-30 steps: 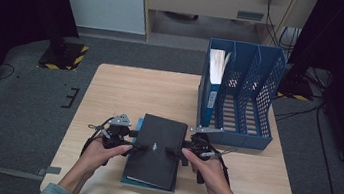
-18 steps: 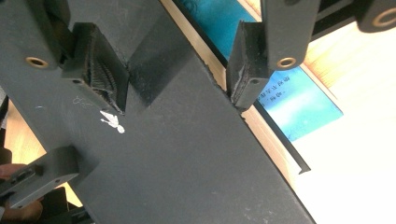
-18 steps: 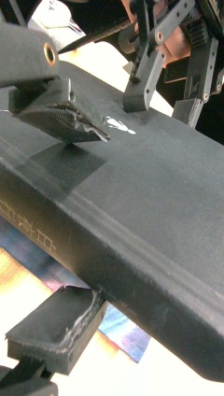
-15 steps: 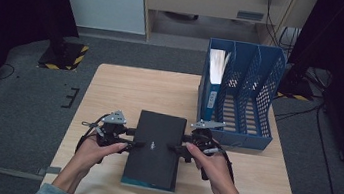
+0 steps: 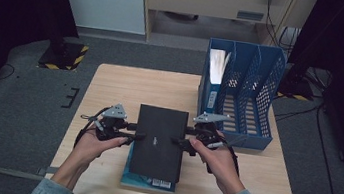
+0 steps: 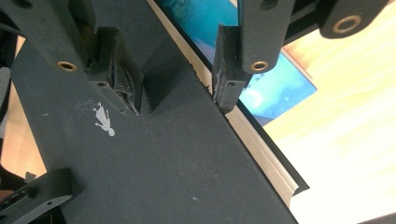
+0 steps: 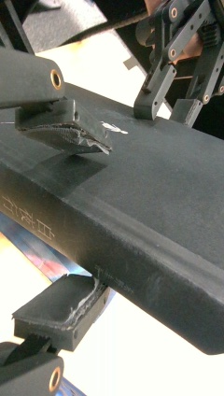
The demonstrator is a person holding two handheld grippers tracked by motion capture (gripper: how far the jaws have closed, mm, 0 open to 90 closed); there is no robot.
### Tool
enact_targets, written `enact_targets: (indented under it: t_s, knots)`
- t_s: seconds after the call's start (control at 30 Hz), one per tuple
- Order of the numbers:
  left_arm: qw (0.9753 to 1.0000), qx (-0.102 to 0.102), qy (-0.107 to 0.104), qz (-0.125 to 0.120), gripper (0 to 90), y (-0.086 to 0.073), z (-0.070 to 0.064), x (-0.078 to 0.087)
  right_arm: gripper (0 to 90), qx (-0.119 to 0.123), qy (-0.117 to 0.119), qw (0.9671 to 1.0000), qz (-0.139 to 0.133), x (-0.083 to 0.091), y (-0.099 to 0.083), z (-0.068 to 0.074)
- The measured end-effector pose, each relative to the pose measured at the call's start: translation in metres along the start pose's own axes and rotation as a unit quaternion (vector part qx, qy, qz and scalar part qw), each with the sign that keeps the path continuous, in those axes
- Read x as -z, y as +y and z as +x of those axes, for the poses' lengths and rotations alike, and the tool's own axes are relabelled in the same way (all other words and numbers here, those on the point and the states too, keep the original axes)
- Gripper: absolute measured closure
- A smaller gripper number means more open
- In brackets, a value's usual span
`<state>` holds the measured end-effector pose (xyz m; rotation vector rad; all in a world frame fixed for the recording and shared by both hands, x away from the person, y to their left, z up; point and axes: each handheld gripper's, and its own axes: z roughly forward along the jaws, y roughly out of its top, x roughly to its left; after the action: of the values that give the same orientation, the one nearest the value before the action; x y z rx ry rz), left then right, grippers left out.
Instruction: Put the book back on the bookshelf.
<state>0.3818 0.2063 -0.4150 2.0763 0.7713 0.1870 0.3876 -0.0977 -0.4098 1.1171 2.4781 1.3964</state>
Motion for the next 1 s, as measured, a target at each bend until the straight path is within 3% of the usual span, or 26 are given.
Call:
enact_targets:
  t_s: [0.53,1.0]
  knots:
    - [0.9999,0.014,0.006,-0.001,58.7,0.011,0.012,0.007,32.2,0.028,-0.012,0.9995,-0.004,0.000,0.028,0.003]
    - [0.9997,0.005,0.024,0.004,63.9,0.025,0.022,0.011,33.4,0.037,-0.020,0.9991,0.002,-0.006,0.047,0.001]
